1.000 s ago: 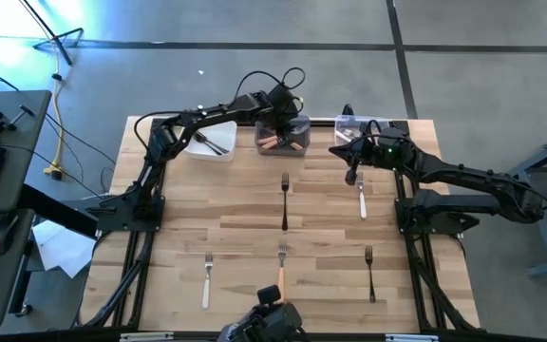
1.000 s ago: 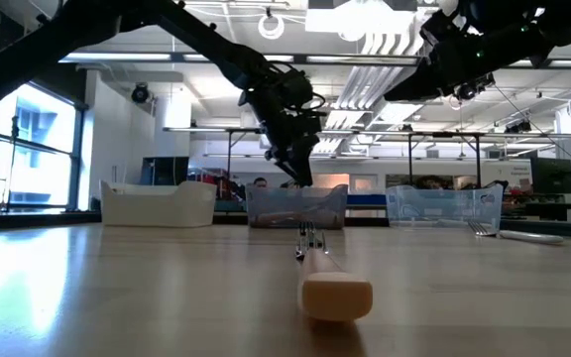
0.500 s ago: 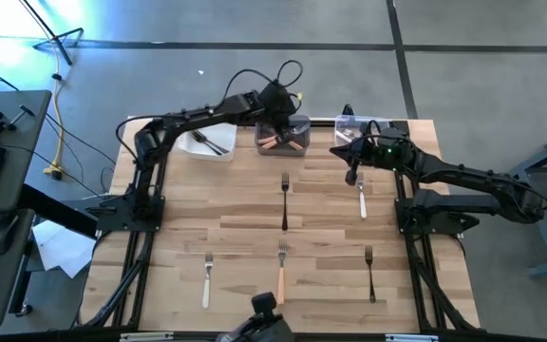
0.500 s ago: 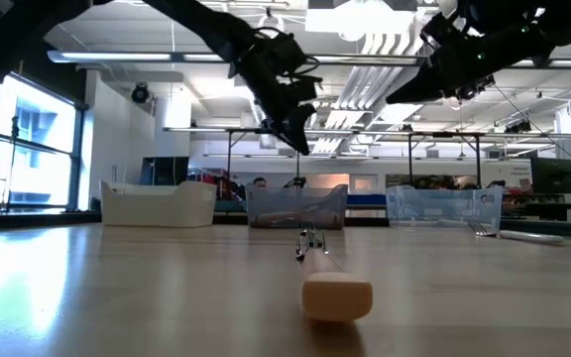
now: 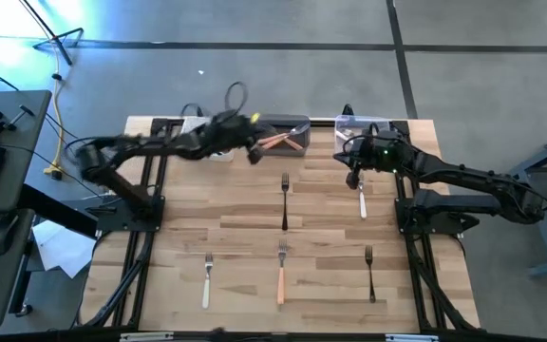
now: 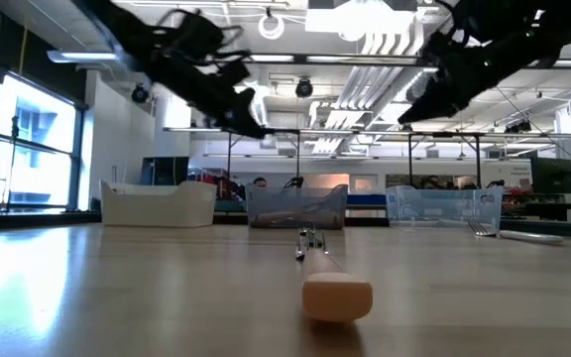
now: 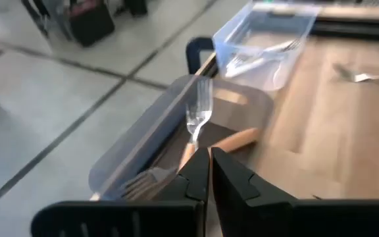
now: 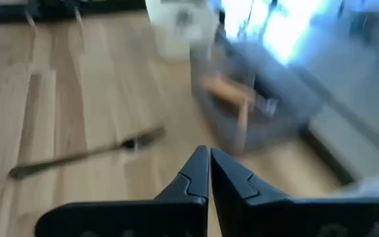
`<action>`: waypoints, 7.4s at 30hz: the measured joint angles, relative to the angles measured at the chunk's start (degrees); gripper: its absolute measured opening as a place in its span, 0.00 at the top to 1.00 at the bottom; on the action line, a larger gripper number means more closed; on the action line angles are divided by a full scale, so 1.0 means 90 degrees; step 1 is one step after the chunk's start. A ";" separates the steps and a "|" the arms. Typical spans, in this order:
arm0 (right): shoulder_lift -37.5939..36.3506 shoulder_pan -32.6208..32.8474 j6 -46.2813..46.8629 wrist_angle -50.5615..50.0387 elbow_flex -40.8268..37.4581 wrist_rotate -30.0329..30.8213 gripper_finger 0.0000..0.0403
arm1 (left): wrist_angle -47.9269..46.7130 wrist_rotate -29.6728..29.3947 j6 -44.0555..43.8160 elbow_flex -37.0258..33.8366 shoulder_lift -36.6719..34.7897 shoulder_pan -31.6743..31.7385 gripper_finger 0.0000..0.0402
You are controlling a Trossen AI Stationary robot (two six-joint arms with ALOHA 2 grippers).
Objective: Sort silverware by color (type)
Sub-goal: Put the top white fork into the transparent bin, then put the top black fork into the white bin
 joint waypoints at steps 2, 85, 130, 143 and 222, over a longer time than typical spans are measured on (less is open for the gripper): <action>0.0000 0.0060 0.0384 -0.0477 0.0000 0.0196 1.00 | 0.0530 0.0001 -0.0093 -0.0755 -0.0534 -0.0104 0.99; 0.4211 -0.2118 -0.1752 -0.4049 0.3755 0.2531 0.98 | 0.3080 -0.0064 -0.1001 -0.4548 -0.2773 -0.0795 0.99; 0.4466 -0.0262 0.0765 -0.2157 0.3730 0.1694 0.98 | 0.2277 0.0570 -0.1280 -0.4341 -0.2771 -0.0885 1.00; 0.3589 0.1461 -0.0098 0.3751 0.0428 0.2331 0.98 | 0.1893 0.0378 -0.0998 -0.3851 -0.2079 -0.1352 0.98; 0.3597 0.1539 0.0370 0.4494 -0.0464 0.2287 0.98 | 0.0644 -0.1458 -0.2434 -0.1118 0.0289 -0.2702 1.00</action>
